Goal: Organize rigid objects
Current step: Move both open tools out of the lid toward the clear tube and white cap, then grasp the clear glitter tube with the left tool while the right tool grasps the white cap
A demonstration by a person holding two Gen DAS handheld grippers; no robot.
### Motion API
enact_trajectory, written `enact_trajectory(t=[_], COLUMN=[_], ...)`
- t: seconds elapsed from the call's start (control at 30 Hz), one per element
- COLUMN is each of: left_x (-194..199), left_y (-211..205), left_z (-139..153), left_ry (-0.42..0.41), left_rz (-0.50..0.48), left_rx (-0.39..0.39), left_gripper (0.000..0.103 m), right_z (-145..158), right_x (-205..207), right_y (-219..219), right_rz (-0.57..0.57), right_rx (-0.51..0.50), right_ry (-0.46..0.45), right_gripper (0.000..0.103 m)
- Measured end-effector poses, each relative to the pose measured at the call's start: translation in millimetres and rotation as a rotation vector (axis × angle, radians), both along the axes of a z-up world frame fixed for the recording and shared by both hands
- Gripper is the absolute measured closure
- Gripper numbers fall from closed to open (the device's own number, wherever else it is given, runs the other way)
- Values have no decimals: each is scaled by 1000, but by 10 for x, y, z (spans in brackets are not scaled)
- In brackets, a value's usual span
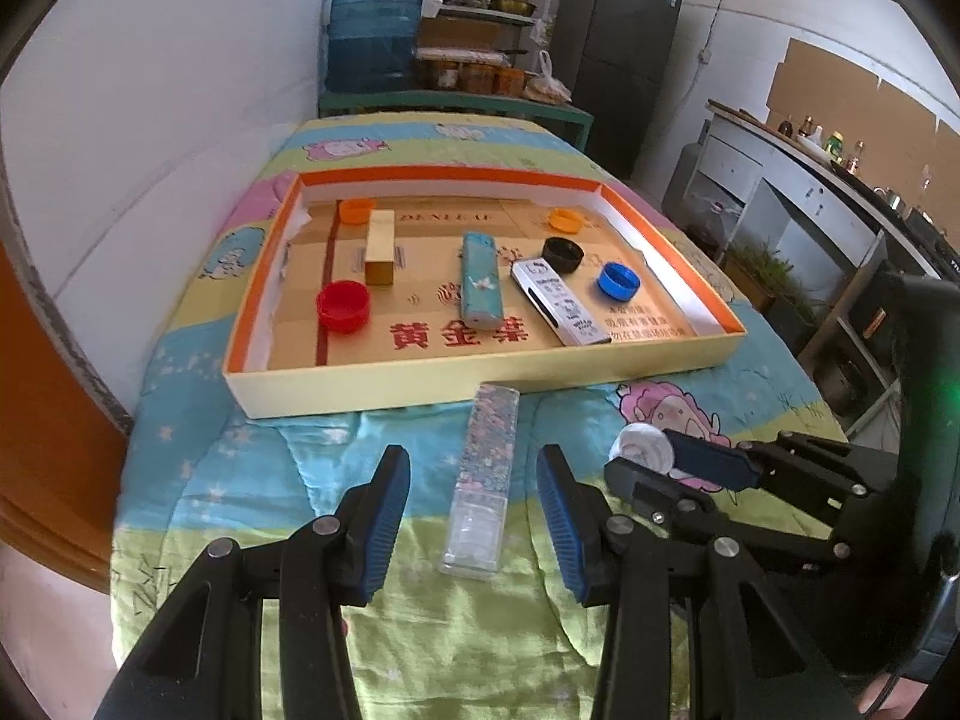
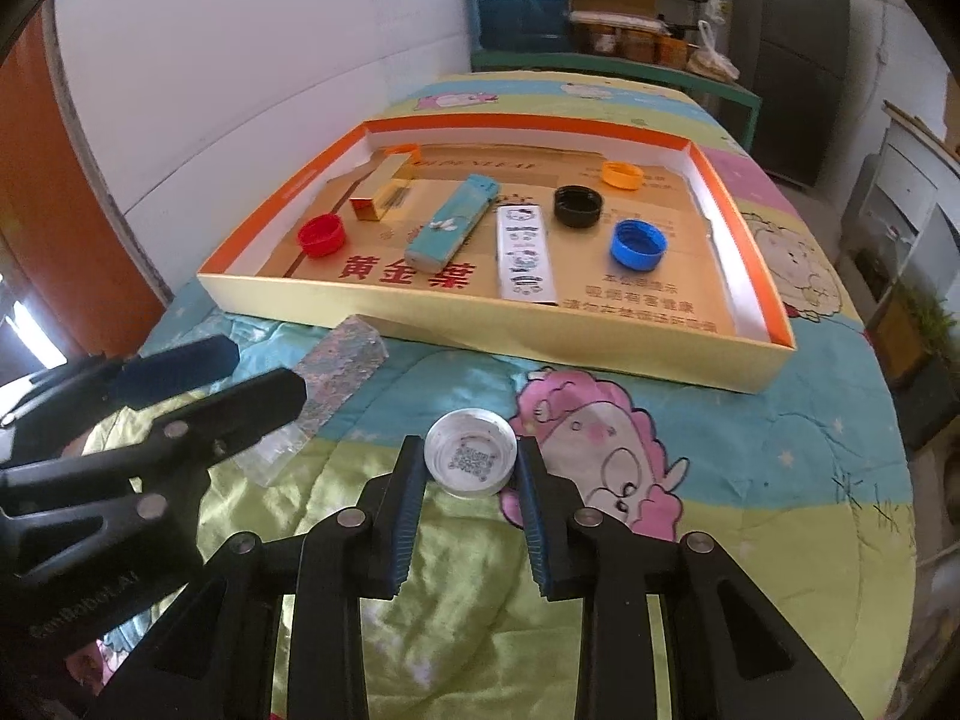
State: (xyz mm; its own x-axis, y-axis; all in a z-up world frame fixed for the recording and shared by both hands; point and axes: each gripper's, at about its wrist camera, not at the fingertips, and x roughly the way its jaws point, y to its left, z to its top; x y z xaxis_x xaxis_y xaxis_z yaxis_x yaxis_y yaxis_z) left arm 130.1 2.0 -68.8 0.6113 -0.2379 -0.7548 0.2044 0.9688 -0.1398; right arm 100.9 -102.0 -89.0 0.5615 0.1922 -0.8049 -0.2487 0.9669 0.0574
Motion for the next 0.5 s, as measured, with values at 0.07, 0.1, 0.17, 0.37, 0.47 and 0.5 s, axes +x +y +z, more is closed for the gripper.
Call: enact_trajectory(t=[0.07, 0.1, 0.17, 0.37, 0.47, 0.5], left_x=[20, 30, 43, 68, 78, 85], left_y=[-9, -7, -4, -31, -52, -55], left_z=[-30, -45, -67, -113, -137, -149], left_ry=[8, 13, 19, 25, 27, 29], left_rz=[-2, -3, -5, -7, -5, -2], left_rx=[12, 10, 2, 14, 30, 36], left_gripper=[59, 59, 59, 59, 59, 59], right_z=[1, 7, 9, 9, 10, 10], right_x=[-4, -4, -10, -9, -10, -10], right_y=[-44, -63, -77, -120, -131, -137], right_rz=[-11, -17, -24, -44, -49, -52], right_rx=[14, 13, -1, -1, 0, 0], right_ry=[4, 4, -2, 2, 3, 4], right_gripper=[72, 72, 72, 72, 72, 72])
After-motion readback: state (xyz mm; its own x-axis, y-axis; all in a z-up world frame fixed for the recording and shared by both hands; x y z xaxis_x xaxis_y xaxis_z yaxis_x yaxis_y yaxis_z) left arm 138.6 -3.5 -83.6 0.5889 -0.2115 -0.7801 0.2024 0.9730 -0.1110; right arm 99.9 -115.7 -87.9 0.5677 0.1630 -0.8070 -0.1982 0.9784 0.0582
